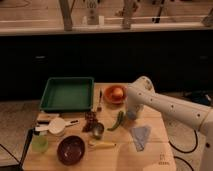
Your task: Wipe table surface with sponge
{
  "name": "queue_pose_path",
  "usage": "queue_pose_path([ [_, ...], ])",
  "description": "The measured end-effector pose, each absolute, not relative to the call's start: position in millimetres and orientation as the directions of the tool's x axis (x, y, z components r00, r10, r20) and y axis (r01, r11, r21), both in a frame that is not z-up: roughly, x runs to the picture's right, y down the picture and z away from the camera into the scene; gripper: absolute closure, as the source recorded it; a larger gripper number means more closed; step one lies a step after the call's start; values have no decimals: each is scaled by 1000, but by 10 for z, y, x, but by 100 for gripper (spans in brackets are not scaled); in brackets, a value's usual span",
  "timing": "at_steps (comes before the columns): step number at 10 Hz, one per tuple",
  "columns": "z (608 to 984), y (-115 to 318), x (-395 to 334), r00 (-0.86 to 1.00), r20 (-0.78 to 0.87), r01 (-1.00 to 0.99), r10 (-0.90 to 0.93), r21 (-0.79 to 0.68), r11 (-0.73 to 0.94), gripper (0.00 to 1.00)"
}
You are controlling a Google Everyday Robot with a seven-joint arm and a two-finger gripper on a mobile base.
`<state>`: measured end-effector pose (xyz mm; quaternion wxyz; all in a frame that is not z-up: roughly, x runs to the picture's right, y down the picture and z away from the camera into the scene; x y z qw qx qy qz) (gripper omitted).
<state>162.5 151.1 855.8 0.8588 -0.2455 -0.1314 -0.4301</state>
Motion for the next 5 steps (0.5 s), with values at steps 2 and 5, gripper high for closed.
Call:
queue_pose_path([
  [2, 8449, 1707, 1665, 582, 460, 813, -671, -317, 488, 98],
  [5, 8434, 1764, 2051, 645, 427, 764, -633, -377, 524, 98],
])
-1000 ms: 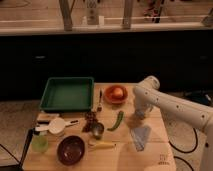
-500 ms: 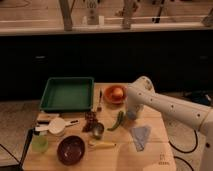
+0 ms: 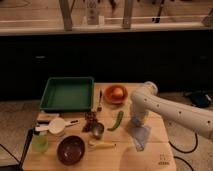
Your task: Wipe table surface with sponge
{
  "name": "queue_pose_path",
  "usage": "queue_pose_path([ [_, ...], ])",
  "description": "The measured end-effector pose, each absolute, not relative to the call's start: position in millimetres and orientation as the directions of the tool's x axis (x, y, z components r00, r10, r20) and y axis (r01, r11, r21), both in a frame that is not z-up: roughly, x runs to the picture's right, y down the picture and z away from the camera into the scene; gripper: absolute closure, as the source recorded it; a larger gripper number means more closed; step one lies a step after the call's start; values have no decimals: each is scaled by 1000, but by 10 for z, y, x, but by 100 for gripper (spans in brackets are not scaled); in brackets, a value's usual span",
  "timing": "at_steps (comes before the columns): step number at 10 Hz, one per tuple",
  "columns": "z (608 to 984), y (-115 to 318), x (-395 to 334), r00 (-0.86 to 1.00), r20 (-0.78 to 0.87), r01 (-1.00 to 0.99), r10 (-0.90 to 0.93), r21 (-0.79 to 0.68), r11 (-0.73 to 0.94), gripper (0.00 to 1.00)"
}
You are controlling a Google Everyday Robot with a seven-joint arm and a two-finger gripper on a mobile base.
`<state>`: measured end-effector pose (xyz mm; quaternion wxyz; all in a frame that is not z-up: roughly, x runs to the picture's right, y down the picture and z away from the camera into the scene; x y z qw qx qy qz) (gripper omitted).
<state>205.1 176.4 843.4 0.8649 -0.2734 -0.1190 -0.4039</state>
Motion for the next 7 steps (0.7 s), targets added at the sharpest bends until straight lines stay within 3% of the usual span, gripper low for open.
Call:
queue_pose_path([
  [7, 8776, 1354, 2114, 703, 393, 711, -593, -393, 582, 98],
])
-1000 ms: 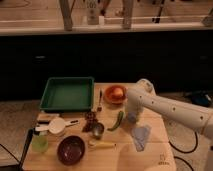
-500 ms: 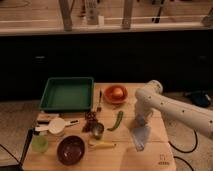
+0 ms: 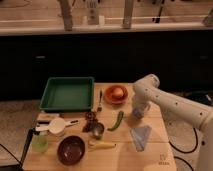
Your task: Wipe table surface with sponge
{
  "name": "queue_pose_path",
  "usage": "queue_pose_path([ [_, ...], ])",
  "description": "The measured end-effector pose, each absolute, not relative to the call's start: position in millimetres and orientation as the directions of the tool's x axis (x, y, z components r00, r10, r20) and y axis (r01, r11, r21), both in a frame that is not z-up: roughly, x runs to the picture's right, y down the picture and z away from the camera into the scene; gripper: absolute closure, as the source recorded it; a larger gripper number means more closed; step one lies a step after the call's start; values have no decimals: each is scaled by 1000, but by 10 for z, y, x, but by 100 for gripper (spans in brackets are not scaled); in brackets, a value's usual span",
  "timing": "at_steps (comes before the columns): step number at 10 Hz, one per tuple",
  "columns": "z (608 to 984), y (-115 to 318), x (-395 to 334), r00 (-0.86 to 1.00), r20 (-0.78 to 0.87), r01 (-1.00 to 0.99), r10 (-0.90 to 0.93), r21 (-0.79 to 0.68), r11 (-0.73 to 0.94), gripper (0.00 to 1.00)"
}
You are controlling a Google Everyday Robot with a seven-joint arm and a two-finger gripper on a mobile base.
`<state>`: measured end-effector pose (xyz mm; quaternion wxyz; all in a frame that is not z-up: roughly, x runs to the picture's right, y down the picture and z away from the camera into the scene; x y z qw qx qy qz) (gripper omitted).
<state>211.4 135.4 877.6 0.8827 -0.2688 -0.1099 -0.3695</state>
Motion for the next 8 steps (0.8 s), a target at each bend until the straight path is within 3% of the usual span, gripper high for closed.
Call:
queue_pose_path([
  [8, 8774, 1370, 2097, 702, 397, 712, -591, -393, 582, 98],
])
